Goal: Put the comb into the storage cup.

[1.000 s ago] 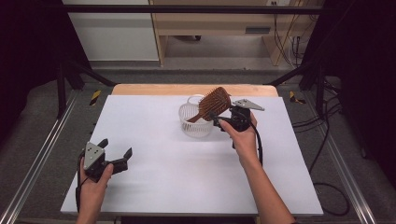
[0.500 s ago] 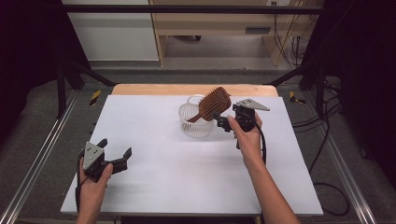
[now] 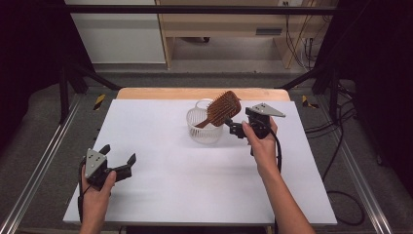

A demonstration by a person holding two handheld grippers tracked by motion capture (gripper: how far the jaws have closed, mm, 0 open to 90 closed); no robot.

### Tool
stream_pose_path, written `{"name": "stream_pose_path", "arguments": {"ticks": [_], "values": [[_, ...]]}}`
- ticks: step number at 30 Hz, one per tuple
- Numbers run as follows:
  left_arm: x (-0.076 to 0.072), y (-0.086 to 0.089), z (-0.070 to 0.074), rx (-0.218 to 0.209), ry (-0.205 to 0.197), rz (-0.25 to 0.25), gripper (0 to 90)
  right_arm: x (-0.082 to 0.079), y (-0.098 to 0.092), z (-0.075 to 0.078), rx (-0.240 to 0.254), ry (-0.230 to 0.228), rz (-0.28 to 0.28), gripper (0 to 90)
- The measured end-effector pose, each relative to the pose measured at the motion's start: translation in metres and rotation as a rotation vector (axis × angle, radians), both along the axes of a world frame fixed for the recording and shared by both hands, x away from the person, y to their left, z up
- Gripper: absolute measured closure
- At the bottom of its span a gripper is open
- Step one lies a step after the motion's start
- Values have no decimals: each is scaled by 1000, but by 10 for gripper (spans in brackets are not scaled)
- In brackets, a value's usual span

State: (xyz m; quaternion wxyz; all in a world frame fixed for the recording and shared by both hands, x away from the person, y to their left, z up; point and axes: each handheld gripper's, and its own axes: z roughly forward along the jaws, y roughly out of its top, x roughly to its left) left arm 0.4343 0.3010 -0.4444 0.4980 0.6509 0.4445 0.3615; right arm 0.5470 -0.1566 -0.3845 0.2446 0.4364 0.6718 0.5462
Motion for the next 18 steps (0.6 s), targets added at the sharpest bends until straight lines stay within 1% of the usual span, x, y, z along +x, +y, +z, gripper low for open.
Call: {"name": "stream_pose_path", "arguments": {"ticks": [3, 8, 12, 18], "values": [[-1, 2, 1, -10, -14, 7, 24, -1, -2, 1, -12, -12, 7, 90], [-3, 5, 2, -36, -30, 21, 22, -2, -6, 4, 6, -15, 14, 91], [-3, 6, 2, -44, -34, 27, 22, 0, -6, 6, 6, -18, 23, 89], [-3, 7, 1, -52, -31, 25, 21, 0, -7, 13, 14, -51, 20, 80]]}}
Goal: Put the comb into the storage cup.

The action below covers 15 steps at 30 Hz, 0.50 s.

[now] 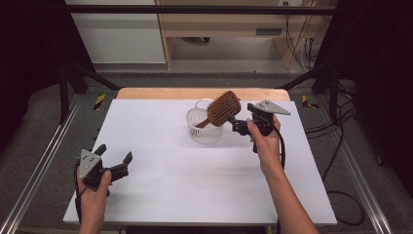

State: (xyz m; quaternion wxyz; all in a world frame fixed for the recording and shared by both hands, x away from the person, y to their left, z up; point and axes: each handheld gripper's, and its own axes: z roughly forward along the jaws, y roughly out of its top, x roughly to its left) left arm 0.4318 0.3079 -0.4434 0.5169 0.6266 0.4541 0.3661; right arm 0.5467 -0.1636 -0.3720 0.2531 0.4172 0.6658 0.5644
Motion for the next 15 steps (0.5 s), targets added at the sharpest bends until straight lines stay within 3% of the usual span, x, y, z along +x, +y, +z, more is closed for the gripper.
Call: {"name": "stream_pose_path", "arguments": {"ticks": [15], "values": [[-1, 1, 1, -1, -9, 0, 19, -7, -6, 8, -15, -113, -51, 58]]}}
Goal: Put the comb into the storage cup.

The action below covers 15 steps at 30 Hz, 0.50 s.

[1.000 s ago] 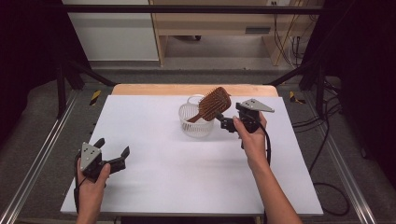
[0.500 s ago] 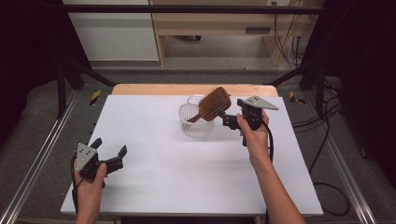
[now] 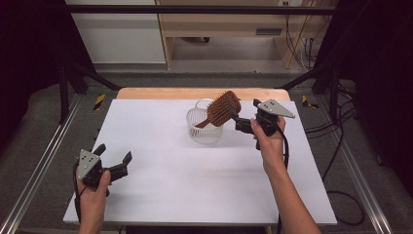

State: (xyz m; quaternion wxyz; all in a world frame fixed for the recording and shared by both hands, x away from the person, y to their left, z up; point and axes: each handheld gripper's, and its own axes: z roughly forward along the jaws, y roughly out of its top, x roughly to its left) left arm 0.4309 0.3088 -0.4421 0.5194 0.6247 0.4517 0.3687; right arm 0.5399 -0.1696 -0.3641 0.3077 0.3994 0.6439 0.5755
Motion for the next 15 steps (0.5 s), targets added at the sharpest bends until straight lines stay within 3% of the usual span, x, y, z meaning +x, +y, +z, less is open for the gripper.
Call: {"name": "stream_pose_path", "arguments": {"ticks": [15], "values": [[0, 1, 0, -2, -3, 0, 19, -5, 3, 8, 4, -29, 13, 58]]}}
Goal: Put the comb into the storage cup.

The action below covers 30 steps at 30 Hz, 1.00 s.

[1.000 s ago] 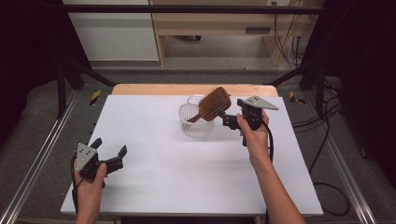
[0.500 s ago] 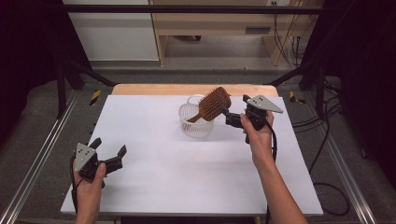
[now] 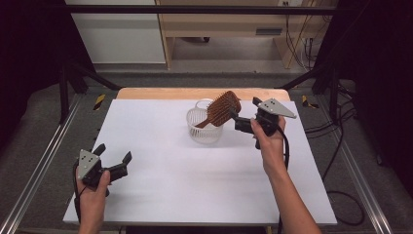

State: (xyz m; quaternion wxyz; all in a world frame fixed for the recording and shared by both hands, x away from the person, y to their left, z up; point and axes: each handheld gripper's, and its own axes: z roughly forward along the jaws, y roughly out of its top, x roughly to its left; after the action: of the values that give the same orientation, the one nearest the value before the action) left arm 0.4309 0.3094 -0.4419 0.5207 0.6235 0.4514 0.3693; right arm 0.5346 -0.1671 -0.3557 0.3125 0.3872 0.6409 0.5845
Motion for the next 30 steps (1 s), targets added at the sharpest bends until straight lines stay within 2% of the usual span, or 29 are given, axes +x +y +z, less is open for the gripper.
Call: {"name": "stream_pose_path", "arguments": {"ticks": [30], "values": [[0, 5, 0, -10, 4, -6, 15, -7, -11, 23, 10, 9, 8, 54]]}}
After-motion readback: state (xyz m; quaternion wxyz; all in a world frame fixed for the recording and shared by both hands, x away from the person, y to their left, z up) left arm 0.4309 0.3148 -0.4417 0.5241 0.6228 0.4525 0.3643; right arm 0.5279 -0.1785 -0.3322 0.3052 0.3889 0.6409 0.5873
